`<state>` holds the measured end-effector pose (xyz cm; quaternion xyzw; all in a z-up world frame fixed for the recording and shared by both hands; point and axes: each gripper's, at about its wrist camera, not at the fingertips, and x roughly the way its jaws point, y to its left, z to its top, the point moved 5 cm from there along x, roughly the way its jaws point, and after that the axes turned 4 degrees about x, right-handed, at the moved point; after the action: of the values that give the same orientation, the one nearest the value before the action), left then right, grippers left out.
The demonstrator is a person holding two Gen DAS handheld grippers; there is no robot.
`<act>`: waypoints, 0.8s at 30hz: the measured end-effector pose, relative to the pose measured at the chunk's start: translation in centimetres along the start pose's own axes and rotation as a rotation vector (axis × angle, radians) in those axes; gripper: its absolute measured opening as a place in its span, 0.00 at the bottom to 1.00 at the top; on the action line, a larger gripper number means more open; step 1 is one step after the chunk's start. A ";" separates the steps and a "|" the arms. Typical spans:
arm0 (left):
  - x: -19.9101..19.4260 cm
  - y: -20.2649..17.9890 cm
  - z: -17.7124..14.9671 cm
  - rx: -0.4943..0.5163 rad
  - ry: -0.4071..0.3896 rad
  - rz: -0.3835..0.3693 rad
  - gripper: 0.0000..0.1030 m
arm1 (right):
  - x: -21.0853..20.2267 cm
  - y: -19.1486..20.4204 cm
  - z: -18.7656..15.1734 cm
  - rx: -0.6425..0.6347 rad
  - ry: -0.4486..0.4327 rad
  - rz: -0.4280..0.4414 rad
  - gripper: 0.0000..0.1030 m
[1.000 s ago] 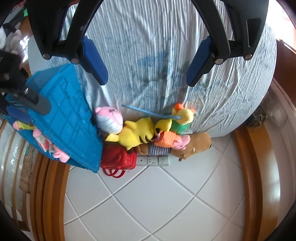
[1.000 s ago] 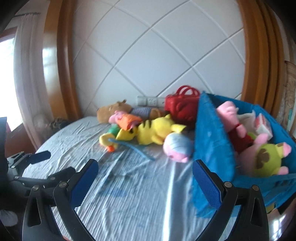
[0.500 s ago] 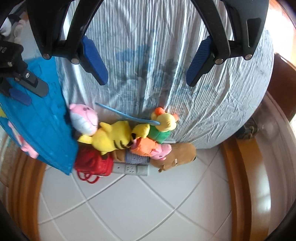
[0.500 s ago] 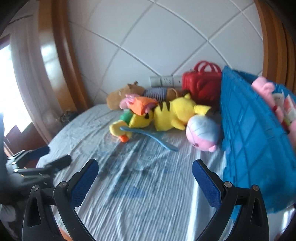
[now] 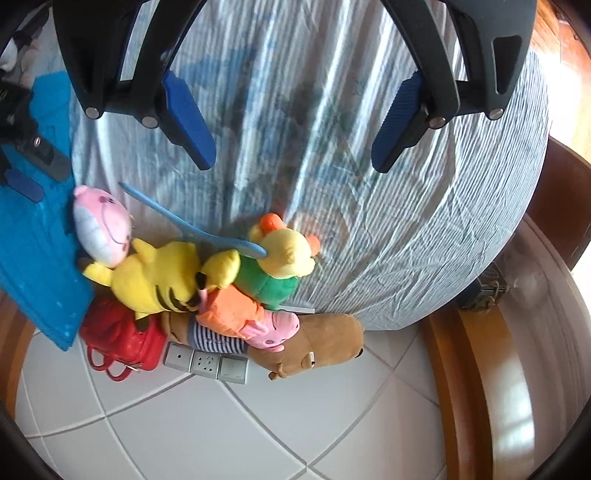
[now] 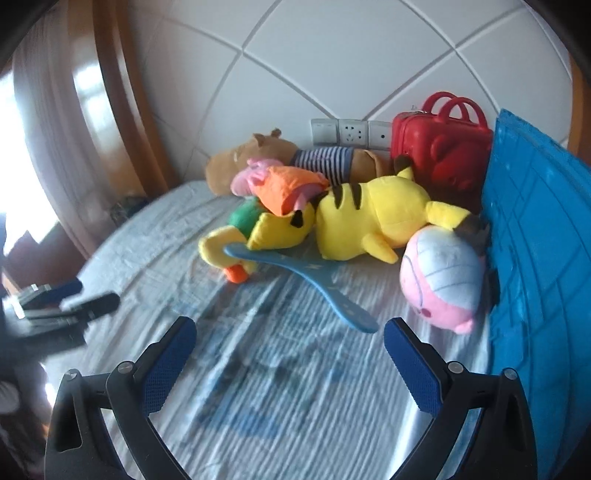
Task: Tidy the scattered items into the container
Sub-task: 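Move the left tool to the yellow duck plush while the right tool approaches the blue smiley toy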
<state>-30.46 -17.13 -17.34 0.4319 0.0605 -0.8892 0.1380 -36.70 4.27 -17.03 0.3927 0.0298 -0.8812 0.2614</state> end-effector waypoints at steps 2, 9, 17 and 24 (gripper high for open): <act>1.3 0.4 1.2 0.020 0.001 -0.012 0.84 | 1.1 0.3 0.3 0.002 0.005 -0.028 1.00; 6.9 1.7 4.8 0.072 0.020 -0.063 0.84 | 6.2 0.4 1.7 0.055 0.045 -0.101 1.00; 15.0 2.0 5.5 0.121 0.113 -0.097 0.84 | 14.0 0.3 1.4 0.032 0.164 -0.157 0.91; 20.5 1.1 5.6 0.137 0.154 -0.129 0.80 | 19.9 -0.7 0.6 -0.037 0.229 -0.252 0.84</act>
<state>-46.45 -23.38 -29.93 0.5024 0.0378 -0.8626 0.0455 -48.44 -3.99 -30.77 0.4788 0.1248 -0.8558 0.1510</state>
